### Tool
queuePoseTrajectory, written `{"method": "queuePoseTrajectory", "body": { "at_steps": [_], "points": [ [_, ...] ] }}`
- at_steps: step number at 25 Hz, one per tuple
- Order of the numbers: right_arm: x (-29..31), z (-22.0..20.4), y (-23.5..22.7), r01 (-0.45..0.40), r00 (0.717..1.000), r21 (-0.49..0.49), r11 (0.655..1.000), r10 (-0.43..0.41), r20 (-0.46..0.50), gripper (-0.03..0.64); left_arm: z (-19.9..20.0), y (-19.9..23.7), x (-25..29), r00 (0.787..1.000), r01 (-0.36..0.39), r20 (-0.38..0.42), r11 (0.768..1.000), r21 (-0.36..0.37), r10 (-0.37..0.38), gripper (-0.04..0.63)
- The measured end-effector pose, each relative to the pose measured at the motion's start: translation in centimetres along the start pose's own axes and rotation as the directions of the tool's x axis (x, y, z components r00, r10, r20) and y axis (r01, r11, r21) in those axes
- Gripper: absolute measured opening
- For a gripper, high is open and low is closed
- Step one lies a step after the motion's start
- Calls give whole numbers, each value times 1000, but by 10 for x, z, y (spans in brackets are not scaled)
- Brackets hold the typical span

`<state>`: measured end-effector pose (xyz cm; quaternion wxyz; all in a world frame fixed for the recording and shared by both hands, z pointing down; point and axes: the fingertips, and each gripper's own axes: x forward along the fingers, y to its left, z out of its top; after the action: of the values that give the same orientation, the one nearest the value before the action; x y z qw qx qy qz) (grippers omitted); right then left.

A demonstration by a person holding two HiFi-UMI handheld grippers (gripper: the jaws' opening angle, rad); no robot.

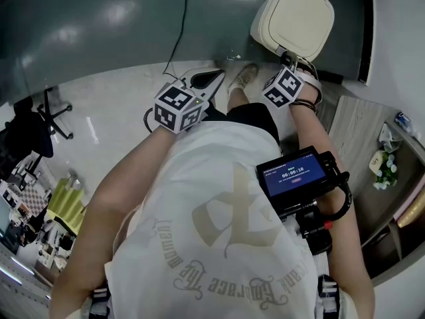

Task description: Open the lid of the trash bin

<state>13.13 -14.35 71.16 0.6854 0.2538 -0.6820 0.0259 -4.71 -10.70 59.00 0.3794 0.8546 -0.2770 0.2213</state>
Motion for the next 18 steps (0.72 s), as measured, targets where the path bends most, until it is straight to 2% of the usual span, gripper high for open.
{"method": "queuePoseTrajectory", "body": {
  "at_steps": [18],
  "points": [
    [1,-8,-3,52,999,-8,999,-52,-4,48,-1,-2,3,1000,3,-1,1000,5,-3,12]
  ]
}}
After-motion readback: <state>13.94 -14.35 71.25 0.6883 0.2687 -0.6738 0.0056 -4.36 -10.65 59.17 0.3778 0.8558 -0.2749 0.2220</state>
